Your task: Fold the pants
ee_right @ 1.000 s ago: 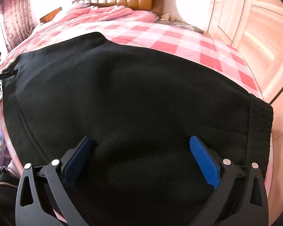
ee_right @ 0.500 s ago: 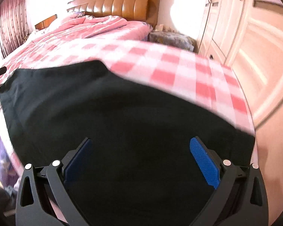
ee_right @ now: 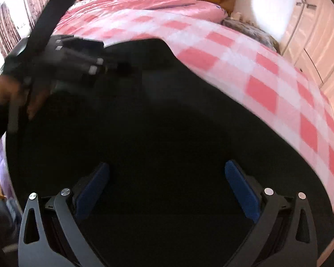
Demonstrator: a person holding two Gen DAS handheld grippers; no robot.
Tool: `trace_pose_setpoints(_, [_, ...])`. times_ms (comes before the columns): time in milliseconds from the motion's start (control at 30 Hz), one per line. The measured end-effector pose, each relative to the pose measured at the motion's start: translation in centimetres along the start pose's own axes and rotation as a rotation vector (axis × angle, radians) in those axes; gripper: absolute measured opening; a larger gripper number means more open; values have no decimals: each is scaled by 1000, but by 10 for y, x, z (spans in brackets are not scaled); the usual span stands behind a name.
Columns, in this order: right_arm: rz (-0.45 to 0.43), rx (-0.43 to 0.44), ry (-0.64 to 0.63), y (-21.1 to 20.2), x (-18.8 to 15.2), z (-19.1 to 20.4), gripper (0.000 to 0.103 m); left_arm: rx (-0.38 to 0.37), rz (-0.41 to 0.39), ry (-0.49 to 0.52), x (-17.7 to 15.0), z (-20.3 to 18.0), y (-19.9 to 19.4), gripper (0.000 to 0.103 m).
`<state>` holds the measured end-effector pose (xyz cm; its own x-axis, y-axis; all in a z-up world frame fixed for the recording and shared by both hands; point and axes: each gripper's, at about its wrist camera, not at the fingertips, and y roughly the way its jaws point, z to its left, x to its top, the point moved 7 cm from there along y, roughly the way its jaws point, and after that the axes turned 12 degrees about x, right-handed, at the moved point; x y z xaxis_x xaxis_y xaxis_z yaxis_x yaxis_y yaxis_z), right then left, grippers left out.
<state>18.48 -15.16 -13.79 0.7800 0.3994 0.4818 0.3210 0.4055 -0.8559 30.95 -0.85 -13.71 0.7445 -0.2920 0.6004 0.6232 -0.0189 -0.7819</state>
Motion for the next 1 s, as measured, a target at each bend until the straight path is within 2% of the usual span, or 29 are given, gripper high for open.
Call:
trace_pose_setpoints(67, [4, 0, 11, -10, -13, -3, 99, 5, -2, 3, 1, 0, 0, 102])
trace_pose_setpoints(133, [23, -59, 44, -21, -16, 0, 99, 11, -5, 4, 2, -2, 1, 102])
trace_pose_setpoints(167, [-20, -78, 46, -29, -10, 5, 99, 18, -8, 6, 2, -2, 0, 102])
trace_pose_setpoints(233, [-119, -10, 71, -36, 4, 18, 99, 37, -17, 16, 3, -4, 1, 102])
trace_pose_setpoints(267, [-128, -8, 72, -32, 10, 23, 99, 50, -22, 22, 3, -5, 0, 102])
trace_pose_setpoints(333, [-108, -58, 32, -18, 23, 33, 99, 60, -27, 29, 3, -5, 0, 102])
trace_pose_setpoints(367, [-92, -47, -2, -6, 32, 43, 99, 60, -28, 30, 3, -5, 0, 102])
trace_pose_setpoints(433, [-62, 30, -34, 13, 44, 61, 99, 55, -25, 26, 3, -4, 1, 102])
trace_pose_setpoints(533, [27, 28, -103, 35, 36, 73, 99, 52, -24, 23, 3, -4, 2, 102])
trace_pose_setpoints(567, [9, 37, -100, 34, 37, 76, 99, 50, -23, 22, 3, -3, 2, 102])
trace_pose_setpoints(633, [27, 37, -114, 26, 24, 74, 99, 46, -21, 18, 4, -3, 2, 102])
trace_pose_setpoints(800, [53, 28, -100, -14, -35, 62, 99, 37, -18, 12, 4, -3, 4, 102])
trace_pose_setpoints(867, [31, -33, -58, -38, -52, 49, 99, 39, -18, 13, 4, -3, 4, 102])
trace_pose_setpoints(933, [-29, -66, 48, -60, -76, 21, 99, 41, -19, 15, 4, -3, 4, 102])
trace_pose_setpoints(967, [-17, -83, 84, -62, -89, 9, 98, 43, -20, 15, 4, -3, 4, 102])
trace_pose_setpoints(1000, [-57, -22, 121, -68, -102, 0, 99, 43, -20, 16, 4, -3, 4, 102])
